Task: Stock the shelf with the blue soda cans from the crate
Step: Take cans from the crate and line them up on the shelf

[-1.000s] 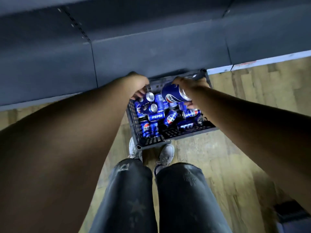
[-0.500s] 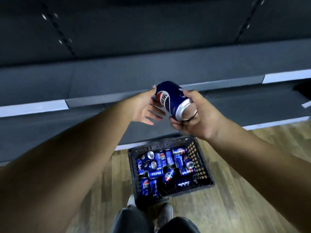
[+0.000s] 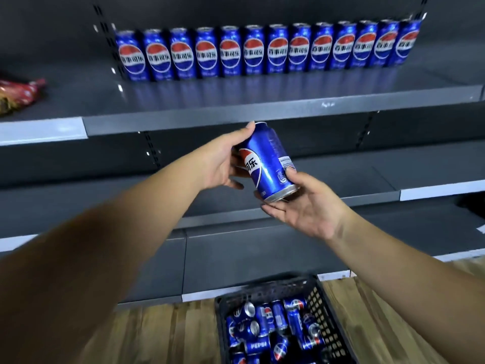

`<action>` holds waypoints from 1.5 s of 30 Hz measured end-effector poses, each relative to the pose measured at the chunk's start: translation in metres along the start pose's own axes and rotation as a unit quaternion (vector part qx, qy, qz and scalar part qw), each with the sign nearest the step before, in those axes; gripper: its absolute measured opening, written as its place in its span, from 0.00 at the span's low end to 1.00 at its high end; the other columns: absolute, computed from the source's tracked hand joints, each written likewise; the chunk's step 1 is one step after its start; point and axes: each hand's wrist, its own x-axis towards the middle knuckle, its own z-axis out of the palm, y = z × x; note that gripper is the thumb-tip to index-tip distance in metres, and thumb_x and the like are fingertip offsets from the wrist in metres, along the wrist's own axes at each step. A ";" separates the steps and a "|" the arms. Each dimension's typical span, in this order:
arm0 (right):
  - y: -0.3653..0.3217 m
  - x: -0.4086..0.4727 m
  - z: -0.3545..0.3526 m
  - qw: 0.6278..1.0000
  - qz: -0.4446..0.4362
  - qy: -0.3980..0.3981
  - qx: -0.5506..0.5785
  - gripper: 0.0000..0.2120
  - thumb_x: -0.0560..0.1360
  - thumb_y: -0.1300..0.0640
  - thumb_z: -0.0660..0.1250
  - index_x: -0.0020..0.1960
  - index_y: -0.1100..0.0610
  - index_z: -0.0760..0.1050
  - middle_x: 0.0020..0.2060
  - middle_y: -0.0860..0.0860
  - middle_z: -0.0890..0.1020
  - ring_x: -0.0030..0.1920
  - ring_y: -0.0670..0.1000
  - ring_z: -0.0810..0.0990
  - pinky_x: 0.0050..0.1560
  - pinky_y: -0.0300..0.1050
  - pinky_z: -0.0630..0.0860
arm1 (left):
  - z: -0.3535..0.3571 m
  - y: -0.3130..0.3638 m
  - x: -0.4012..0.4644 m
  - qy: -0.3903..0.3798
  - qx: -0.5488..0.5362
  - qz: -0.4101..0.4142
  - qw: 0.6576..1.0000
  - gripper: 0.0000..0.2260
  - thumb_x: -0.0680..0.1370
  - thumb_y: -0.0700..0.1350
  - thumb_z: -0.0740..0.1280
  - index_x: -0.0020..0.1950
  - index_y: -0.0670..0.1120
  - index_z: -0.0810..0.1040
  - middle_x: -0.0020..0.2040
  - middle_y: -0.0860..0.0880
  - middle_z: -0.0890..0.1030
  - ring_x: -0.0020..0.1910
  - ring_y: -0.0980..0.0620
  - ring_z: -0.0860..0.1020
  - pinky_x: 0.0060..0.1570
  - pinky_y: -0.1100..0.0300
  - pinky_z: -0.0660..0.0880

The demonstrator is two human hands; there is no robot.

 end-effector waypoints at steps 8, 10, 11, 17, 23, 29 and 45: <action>-0.020 0.002 0.042 0.994 -0.057 -0.083 0.038 0.50 0.43 0.55 0.84 0.63 0.57 0.71 0.48 0.57 0.83 0.46 0.57 0.83 0.47 0.50 0.81 | -0.002 0.032 -0.036 0.051 -0.107 0.081 0.990 0.18 0.73 0.62 0.64 0.48 0.47 0.76 0.46 0.47 0.82 0.46 0.47 0.81 0.46 0.52 0.77; -0.024 0.002 0.052 0.990 -0.070 -0.111 0.057 0.47 0.44 0.58 0.84 0.62 0.60 0.72 0.48 0.59 0.83 0.44 0.57 0.83 0.45 0.50 0.80 | -0.003 0.038 -0.044 0.062 -0.116 0.105 0.986 0.18 0.72 0.62 0.66 0.49 0.48 0.77 0.46 0.48 0.82 0.45 0.48 0.81 0.45 0.53 0.78; -0.025 0.002 0.058 0.988 -0.076 -0.119 0.068 0.47 0.45 0.60 0.83 0.62 0.61 0.71 0.49 0.59 0.82 0.44 0.57 0.83 0.44 0.49 0.80 | -0.003 0.041 -0.048 0.067 -0.116 0.119 0.984 0.18 0.70 0.62 0.67 0.49 0.49 0.77 0.46 0.48 0.83 0.46 0.48 0.82 0.46 0.52 0.78; -0.030 0.002 0.077 0.987 -0.088 -0.125 0.054 0.59 0.45 0.64 0.83 0.73 0.64 0.62 0.59 0.60 0.76 0.52 0.59 0.79 0.58 0.51 0.72 | -0.009 0.056 -0.064 0.124 -0.074 0.158 0.977 0.25 0.57 0.58 0.78 0.48 0.48 0.79 0.48 0.45 0.84 0.53 0.42 0.81 0.60 0.40 0.72; -0.035 -0.006 0.077 0.985 -0.072 -0.123 -0.097 0.54 0.43 0.54 0.85 0.65 0.60 0.67 0.49 0.55 0.83 0.45 0.52 0.83 0.46 0.45 0.80 | -0.013 0.059 -0.067 0.147 -0.081 0.180 0.969 0.11 0.69 0.51 0.74 0.44 0.46 0.79 0.40 0.47 0.84 0.44 0.47 0.81 0.59 0.47 0.76; -0.049 -0.014 0.075 0.984 -0.038 -0.131 -0.118 0.43 0.45 0.46 0.84 0.57 0.56 0.77 0.50 0.54 0.83 0.47 0.52 0.83 0.50 0.49 0.80 | -0.007 0.062 -0.065 0.094 -0.119 0.230 0.961 0.07 0.63 0.49 0.76 0.32 0.46 0.83 0.36 0.49 0.84 0.40 0.51 0.80 0.61 0.51 0.73; -0.054 -0.025 0.090 0.976 -0.125 -0.083 -0.156 0.35 0.58 0.53 0.80 0.62 0.59 0.75 0.54 0.56 0.83 0.49 0.53 0.83 0.47 0.48 0.81 | -0.001 0.068 -0.066 0.078 -0.083 0.257 0.960 0.21 0.60 0.60 0.70 0.46 0.48 0.82 0.47 0.49 0.85 0.48 0.50 0.81 0.55 0.52 0.76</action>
